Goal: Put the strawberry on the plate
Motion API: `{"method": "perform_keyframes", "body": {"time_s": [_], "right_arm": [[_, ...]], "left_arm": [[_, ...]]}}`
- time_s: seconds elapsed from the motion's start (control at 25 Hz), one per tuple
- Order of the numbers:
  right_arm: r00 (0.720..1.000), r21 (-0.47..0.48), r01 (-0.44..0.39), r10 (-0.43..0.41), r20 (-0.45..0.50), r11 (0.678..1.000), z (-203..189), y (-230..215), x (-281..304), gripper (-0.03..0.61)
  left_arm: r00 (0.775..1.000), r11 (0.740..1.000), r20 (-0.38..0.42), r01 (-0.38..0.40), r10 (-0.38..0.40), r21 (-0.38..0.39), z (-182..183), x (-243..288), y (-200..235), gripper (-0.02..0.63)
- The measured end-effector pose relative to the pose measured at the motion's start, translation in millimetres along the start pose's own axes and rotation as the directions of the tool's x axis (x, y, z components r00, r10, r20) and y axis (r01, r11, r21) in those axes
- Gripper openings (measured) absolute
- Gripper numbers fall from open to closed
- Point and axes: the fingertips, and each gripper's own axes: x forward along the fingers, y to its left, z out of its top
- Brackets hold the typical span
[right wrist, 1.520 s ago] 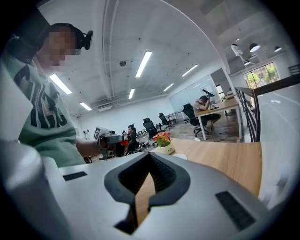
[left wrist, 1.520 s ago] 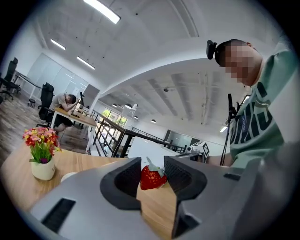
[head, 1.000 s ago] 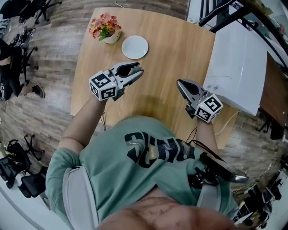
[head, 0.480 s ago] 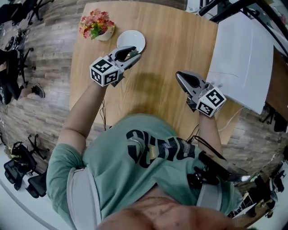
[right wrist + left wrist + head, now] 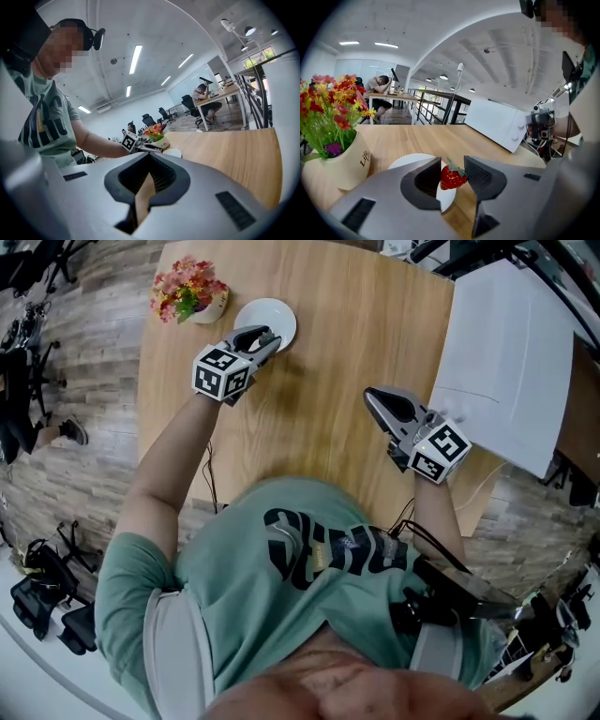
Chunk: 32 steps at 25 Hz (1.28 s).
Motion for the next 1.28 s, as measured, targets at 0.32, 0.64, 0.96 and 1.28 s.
{"method": "perform_keyframes", "body": {"time_s": [0.32, 0.64, 0.96, 1.28], "right_arm": [[1.000, 0.022, -0.001, 0.001, -0.010, 1.000, -7.9, -4.2, 2.8, 0.008], [1.000, 0.029, 0.006, -0.005, -0.013, 1.000, -10.0, -5.9, 1.0, 0.008], [1.000, 0.011, 0.001, -0.001, -0.015, 1.000, -3.2, 3.5, 0.2, 0.008], [1.000, -0.013, 0.016, -0.017, -0.013, 1.000, 9.4, 25.2, 10.5, 0.008]], "left_arm": [[0.987, 0.988, -0.120, -0.091, 0.106, 0.127, -28.1, 23.7, 26.3, 0.155], [0.966, 0.962, -0.179, -0.142, 0.186, 0.231, -38.2, 30.0, 45.7, 0.155], [0.980, 0.973, -0.084, -0.168, 0.182, 0.156, -13.7, 18.3, 46.2, 0.212], [0.994, 0.991, 0.026, -0.107, 0.106, 0.080, -2.8, -33.2, 17.7, 0.212]]}}
